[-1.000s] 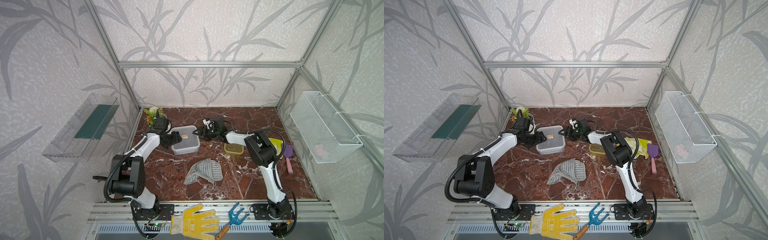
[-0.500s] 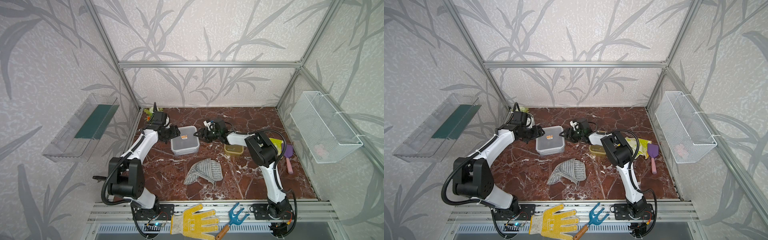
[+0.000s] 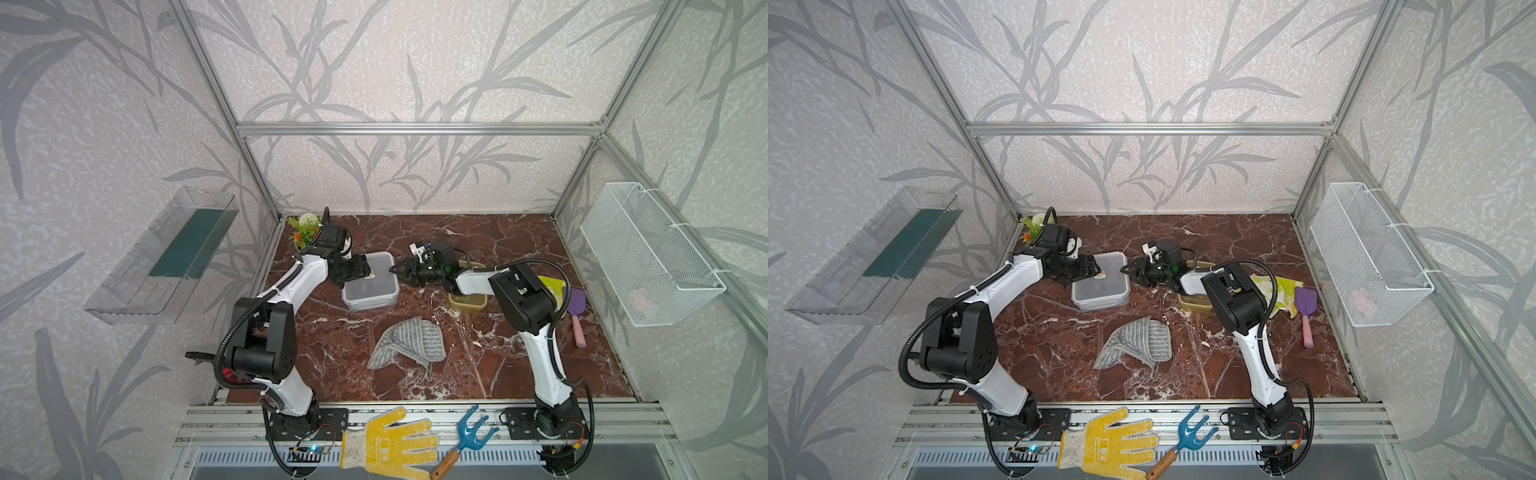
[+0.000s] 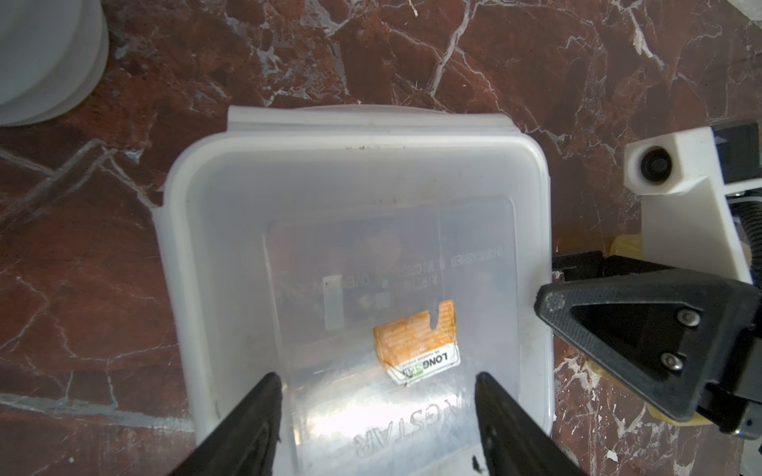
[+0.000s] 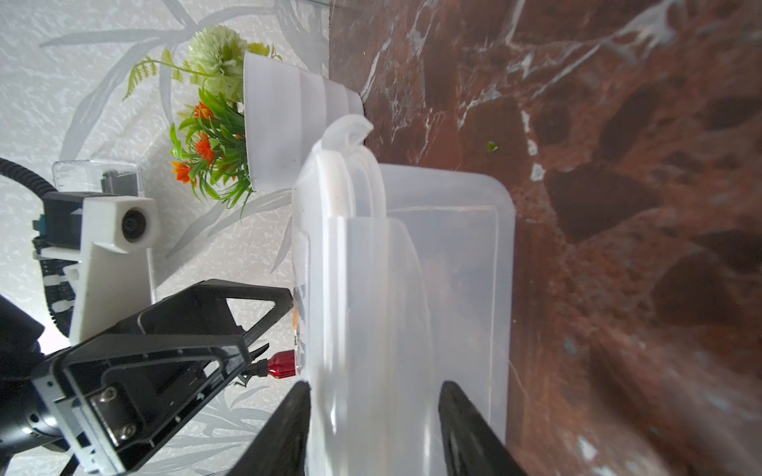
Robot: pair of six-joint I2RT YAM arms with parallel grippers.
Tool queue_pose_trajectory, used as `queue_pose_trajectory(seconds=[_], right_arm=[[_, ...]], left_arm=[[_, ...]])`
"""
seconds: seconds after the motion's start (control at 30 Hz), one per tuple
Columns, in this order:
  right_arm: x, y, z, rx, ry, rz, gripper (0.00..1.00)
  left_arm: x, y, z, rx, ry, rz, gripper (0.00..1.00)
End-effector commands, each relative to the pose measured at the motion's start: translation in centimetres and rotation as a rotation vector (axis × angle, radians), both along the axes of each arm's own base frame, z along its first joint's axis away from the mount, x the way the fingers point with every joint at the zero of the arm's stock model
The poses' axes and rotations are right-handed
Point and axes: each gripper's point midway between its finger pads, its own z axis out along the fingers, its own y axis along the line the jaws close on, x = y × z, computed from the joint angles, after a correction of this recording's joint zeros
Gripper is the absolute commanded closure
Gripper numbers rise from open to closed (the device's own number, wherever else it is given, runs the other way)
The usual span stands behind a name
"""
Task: Wipe the insides of the lunch boxes
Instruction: Adjust the lunch box at the center of the board, then open the fastener of the lunch box.
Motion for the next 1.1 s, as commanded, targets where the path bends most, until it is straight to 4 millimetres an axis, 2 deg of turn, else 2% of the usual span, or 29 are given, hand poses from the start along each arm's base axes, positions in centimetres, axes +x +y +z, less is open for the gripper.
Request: queue_pose_trajectory(seconds=[0.0, 0.17, 0.37, 0.63, 0.8, 1.07], right_arm=[[-0.2, 0.1, 0.9, 0.042, -0.002, 0.016, 0.51], [-0.3, 0.1, 0.7, 0.038, 0.010, 0.023, 0.69], [-0.8, -0.1, 0.5, 0.011, 0.015, 0.031, 0.63], [-0.6, -0.4, 0.7, -0.001, 0.016, 0.030, 0.75], [-1.2, -1.2, 0.0, -0.114, 0.009, 0.050, 0.90], [-1.4, -2.2, 0.0, -0.233, -0.011, 0.068, 0.94]], left_arm=[[-1.6, 0.5, -3.2, 0.039, 0.116, 0.009, 0.27], [-1.9, 0.7, -3.7, 0.065, 0.136, 0.008, 0.27], [-1.8, 0.8, -3.7, 0.072, 0.133, 0.015, 0.27], [-2.0, 1.0, -4.1, 0.103, 0.156, 0.011, 0.27], [-2.5, 1.8, -4.9, 0.191, 0.194, 0.007, 0.27], [-2.7, 2.0, -5.7, 0.270, 0.222, -0.014, 0.26]])
